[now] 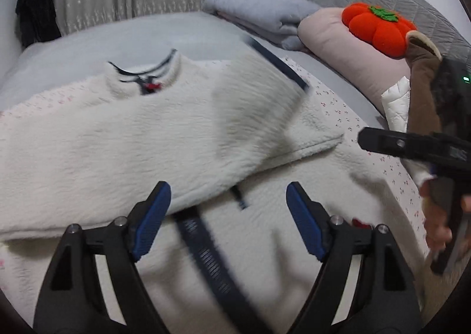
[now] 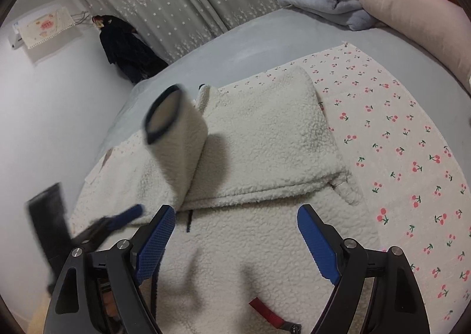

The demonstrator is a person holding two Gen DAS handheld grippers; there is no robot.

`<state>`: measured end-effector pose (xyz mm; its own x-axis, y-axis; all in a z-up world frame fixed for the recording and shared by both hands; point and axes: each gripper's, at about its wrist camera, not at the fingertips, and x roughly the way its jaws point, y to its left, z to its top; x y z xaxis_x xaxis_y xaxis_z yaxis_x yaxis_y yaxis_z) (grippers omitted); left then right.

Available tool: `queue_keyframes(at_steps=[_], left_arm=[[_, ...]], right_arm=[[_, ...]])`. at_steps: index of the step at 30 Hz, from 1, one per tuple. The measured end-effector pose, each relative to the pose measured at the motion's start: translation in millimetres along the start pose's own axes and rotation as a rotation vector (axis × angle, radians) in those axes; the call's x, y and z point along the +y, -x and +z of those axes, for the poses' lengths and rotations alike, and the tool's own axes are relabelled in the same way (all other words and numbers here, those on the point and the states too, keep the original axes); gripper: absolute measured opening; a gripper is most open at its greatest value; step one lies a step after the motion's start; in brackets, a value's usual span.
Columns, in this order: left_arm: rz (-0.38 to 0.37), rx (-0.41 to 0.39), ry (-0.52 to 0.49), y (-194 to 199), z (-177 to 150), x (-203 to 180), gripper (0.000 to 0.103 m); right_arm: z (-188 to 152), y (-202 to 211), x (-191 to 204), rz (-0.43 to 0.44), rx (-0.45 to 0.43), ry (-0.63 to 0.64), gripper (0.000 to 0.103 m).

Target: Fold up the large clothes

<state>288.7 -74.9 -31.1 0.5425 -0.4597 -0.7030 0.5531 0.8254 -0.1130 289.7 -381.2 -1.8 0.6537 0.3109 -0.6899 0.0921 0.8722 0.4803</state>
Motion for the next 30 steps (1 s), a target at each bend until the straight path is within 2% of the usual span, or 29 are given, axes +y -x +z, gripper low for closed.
queue_keyframes(at_steps=[2,5,7,9,12,14,17,18,19,20,21,22,23,25,27,30], left_arm=[[0.053,-0.032,0.012,20,-7,21,0.081],[0.179,-0.053,0.065,27,-8,68,0.081],[0.272,-0.054,0.144,35,-13,106,0.081],[0.331,-0.073,0.237,50,-22,141,0.081],[0.339,-0.096,0.38,73,-36,194,0.081],[0.347,-0.101,0.454,81,-46,222,0.081],[0.354,-0.087,0.508,79,-44,244,0.071],[0.336,-0.08,0.511,76,-43,248,0.061],[0.309,-0.072,0.505,73,-42,250,0.05],[0.292,-0.062,0.49,68,-40,249,0.043],[0.288,-0.054,0.469,62,-36,247,0.028],[0.277,-0.052,0.447,57,-32,244,0.019],[0.261,-0.055,0.433,52,-28,240,0.016],[0.221,-0.065,0.411,42,-22,236,0.014],[0.196,-0.043,0.402,22,-23,230,0.014],[0.191,0.04,0.393,-17,-38,222,0.013]], right_arm=[[-2,-2,7,-0.014,0.002,0.026,0.087],[-7,-8,15,-0.018,0.012,0.056,0.087],[-9,-14,18,-0.024,0.021,0.069,0.087],[-9,-20,20,-0.043,0.019,0.087,0.087],[3,-22,27,-0.139,-0.013,0.148,0.087],[13,-26,27,-0.13,-0.025,0.15,0.087],[39,-63,16,-0.069,0.061,0.084,0.087],[44,-76,13,-0.093,0.092,0.061,0.086],[48,-90,10,-0.147,0.12,0.043,0.07],[49,-101,10,-0.189,0.127,0.046,0.052],[50,-110,14,-0.193,0.134,0.078,0.015],[51,-113,21,-0.189,0.135,0.11,0.011],[52,-106,33,-0.225,0.081,0.154,0.01],[53,-86,50,-0.203,-0.018,0.225,0.01],[55,-74,53,-0.237,-0.075,0.254,0.01],[53,-85,35,-0.314,-0.056,0.248,0.009]])
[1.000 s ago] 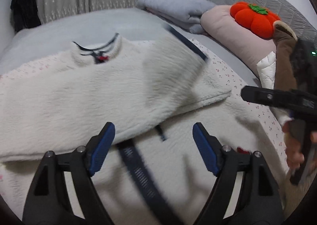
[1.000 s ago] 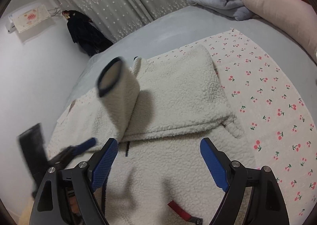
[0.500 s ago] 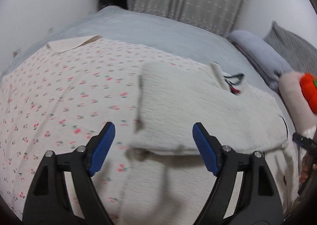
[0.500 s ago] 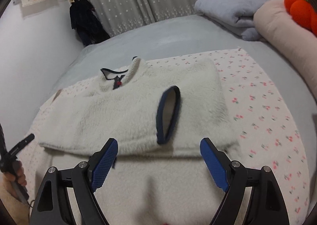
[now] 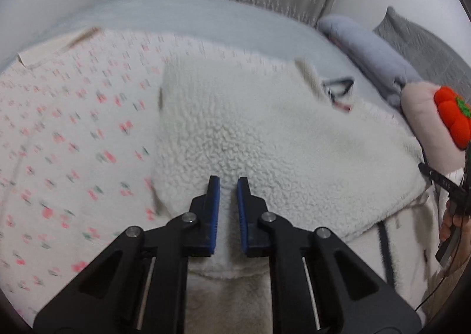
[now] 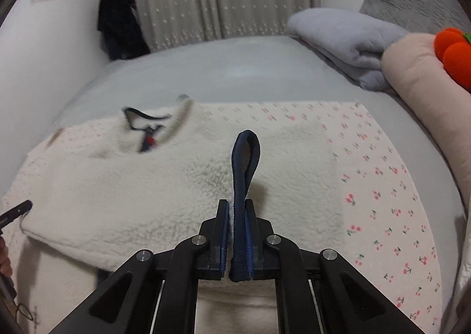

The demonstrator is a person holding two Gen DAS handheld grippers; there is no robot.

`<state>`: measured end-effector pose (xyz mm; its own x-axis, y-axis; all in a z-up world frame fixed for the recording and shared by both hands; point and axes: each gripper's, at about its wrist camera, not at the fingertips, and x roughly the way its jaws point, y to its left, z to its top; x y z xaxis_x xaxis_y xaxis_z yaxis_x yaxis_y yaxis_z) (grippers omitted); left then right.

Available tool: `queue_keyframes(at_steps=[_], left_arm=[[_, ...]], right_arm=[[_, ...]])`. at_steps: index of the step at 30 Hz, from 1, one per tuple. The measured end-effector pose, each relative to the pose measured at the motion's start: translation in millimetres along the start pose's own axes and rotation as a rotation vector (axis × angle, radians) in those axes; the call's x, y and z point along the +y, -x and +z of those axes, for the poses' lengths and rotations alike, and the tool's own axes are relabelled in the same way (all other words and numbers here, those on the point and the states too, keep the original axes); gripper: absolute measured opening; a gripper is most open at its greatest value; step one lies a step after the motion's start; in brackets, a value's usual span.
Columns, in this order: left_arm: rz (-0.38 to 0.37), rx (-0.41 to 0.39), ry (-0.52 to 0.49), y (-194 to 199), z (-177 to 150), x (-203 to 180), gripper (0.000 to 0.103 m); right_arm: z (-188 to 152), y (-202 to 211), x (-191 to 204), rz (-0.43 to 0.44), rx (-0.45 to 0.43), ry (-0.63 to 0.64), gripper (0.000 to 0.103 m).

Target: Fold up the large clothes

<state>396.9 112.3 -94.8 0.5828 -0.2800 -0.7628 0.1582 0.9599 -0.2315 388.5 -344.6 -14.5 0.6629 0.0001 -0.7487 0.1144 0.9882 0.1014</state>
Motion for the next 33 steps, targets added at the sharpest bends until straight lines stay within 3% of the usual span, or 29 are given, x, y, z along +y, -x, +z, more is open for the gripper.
queue_keyframes(at_steps=[2,3,5,8,10,12,13,17,22,27,33], left_arm=[[0.053,-0.053,-0.059,-6,-14,-10,0.013],[0.065,-0.059,-0.069,-4,-15,-13,0.013],[0.037,-0.036,-0.048,6,-10,-10,0.014],[-0.055,0.01,0.016,34,-7,7,0.027],[-0.075,0.023,0.058,56,-13,22,0.062],[-0.033,0.018,0.076,79,-25,36,0.067],[-0.028,0.024,0.075,86,-32,42,0.067],[-0.045,0.075,0.154,107,-71,72,0.067],[-0.162,0.179,0.259,124,-137,85,0.067],[-0.25,0.209,0.27,145,-189,74,0.067],[-0.339,0.226,0.298,165,-234,66,0.067]], right_arm=[[-11,-28,-13,-0.065,0.05,0.006,0.009],[-19,-41,-15,-0.051,0.066,0.005,0.009],[-25,-39,-16,-0.04,0.034,0.01,0.009],[-23,-19,-16,-0.035,0.067,0.027,0.024],[-28,0,-19,-0.017,0.073,0.044,0.046],[-38,26,-25,-0.001,0.066,0.047,0.07],[-44,36,-29,0.002,0.067,0.046,0.075],[-85,74,-46,0.0,0.125,0.046,0.075],[-156,117,-79,-0.017,0.203,-0.003,0.075],[-221,157,-109,0.106,0.236,-0.152,0.075],[-270,181,-114,0.219,0.227,-0.269,0.075]])
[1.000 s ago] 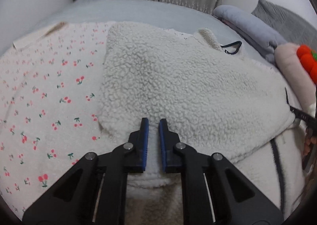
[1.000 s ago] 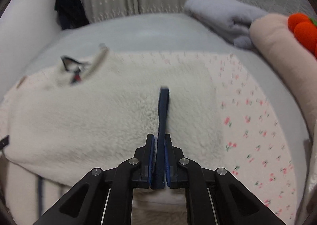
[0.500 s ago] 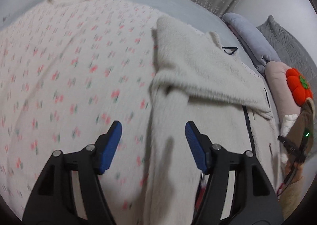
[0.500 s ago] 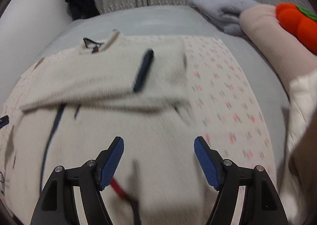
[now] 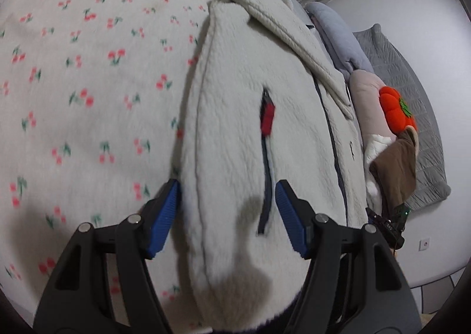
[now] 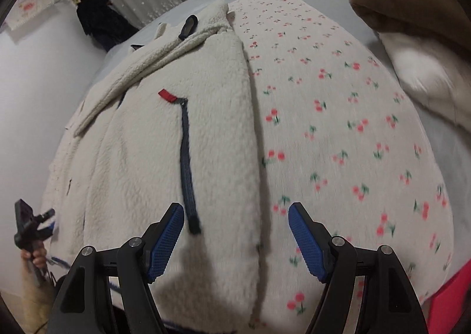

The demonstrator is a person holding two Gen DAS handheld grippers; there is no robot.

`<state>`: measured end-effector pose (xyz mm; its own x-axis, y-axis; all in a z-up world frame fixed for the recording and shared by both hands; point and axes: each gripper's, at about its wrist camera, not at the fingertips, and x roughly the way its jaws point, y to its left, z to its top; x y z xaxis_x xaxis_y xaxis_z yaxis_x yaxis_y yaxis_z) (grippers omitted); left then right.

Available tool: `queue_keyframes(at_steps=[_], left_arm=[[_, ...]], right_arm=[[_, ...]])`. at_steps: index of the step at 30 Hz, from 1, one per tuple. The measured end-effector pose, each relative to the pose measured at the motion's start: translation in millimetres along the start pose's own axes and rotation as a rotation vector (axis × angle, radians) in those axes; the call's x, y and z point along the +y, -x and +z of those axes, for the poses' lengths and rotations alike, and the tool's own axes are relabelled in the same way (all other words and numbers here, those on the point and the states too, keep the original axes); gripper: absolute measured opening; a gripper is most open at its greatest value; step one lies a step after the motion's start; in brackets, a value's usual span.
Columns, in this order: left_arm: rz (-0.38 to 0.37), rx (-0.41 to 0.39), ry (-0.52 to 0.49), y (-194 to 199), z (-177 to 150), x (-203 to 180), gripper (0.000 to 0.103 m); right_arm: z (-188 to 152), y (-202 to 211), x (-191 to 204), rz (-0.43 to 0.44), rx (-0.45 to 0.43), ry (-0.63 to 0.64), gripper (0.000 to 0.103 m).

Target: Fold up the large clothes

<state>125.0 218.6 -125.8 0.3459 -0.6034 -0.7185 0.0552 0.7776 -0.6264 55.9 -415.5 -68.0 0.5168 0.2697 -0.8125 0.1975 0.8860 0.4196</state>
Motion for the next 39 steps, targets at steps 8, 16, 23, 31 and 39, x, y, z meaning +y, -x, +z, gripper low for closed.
queue_keyframes(at_steps=[8,16,23,31,39], left_arm=[[-0.142,0.059,-0.035,2,-44,-6,0.067],[-0.108,0.053,-0.057,-2,-56,-19,0.048],[-0.074,0.037,-0.033,0,-56,-16,0.022],[0.044,-0.054,-0.082,20,-62,-40,0.011],[0.056,-0.155,-0.137,63,-66,-61,0.011]], right_arm=[[-22,1,3,0.141,-0.017,-0.073,0.075],[-29,-1,22,0.029,-0.014,-0.02,0.068],[-31,-3,28,-0.029,-0.009,-0.002,0.04],[-36,13,35,-0.023,-0.046,0.031,0.016],[-38,59,48,-0.003,-0.147,0.092,0.011]])
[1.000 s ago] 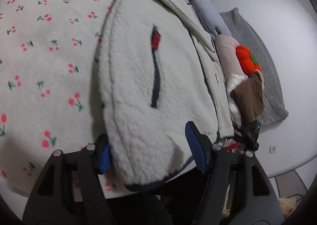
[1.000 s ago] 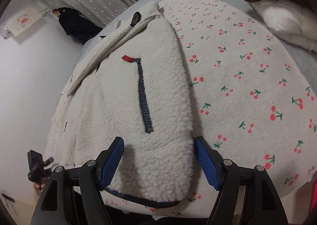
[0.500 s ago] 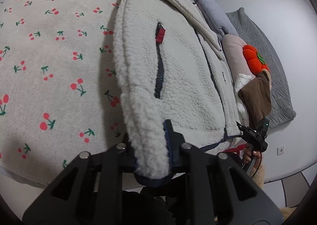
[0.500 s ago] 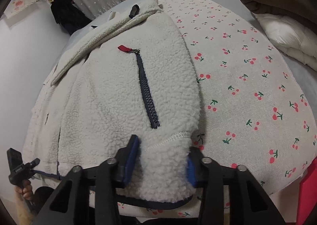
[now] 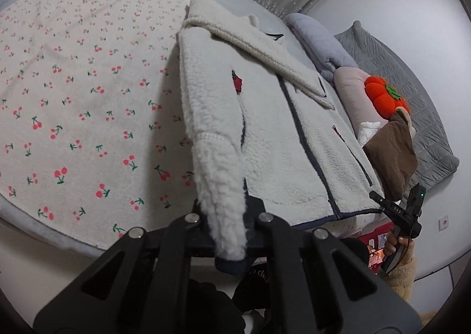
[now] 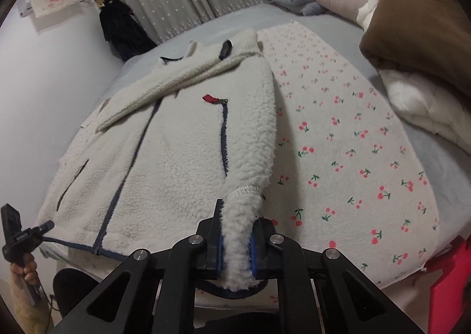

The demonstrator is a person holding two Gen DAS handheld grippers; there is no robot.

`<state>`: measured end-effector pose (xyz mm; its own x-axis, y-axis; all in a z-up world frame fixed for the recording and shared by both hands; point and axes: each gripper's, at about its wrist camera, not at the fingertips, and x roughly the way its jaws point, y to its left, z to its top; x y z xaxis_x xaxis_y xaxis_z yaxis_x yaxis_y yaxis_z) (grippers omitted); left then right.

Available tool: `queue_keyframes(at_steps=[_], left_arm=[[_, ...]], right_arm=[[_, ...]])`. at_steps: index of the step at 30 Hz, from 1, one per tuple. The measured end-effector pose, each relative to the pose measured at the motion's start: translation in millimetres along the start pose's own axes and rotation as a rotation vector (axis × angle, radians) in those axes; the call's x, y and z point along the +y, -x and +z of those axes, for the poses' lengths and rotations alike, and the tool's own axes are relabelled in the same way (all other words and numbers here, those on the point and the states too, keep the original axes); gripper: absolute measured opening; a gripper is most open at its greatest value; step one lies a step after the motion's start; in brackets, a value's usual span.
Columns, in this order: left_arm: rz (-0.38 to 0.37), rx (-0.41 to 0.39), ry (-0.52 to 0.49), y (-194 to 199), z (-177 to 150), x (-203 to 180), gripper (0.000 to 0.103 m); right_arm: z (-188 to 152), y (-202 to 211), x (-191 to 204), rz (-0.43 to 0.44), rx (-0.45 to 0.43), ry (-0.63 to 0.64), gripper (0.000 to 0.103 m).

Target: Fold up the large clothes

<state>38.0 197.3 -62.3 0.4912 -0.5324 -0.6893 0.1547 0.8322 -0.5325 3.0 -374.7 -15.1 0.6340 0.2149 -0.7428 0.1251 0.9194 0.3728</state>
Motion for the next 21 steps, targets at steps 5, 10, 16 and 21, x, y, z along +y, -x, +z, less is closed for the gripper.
queue_keyframes(at_steps=[5,10,16,21], left_arm=[[-0.004,-0.016,-0.053,16,-11,-17,0.011],[-0.002,-0.02,-0.081,30,-24,-29,0.01],[-0.006,-0.042,-0.159,67,-47,-50,0.01],[0.018,0.003,-0.198,90,-75,-56,0.01]], right_arm=[[-4,20,-7,0.006,-0.017,0.005,0.01],[-16,32,-12,0.024,-0.008,0.005,0.009],[-30,67,-7,0.07,-0.045,0.007,0.009],[-41,108,-4,0.09,-0.075,0.009,0.009]])
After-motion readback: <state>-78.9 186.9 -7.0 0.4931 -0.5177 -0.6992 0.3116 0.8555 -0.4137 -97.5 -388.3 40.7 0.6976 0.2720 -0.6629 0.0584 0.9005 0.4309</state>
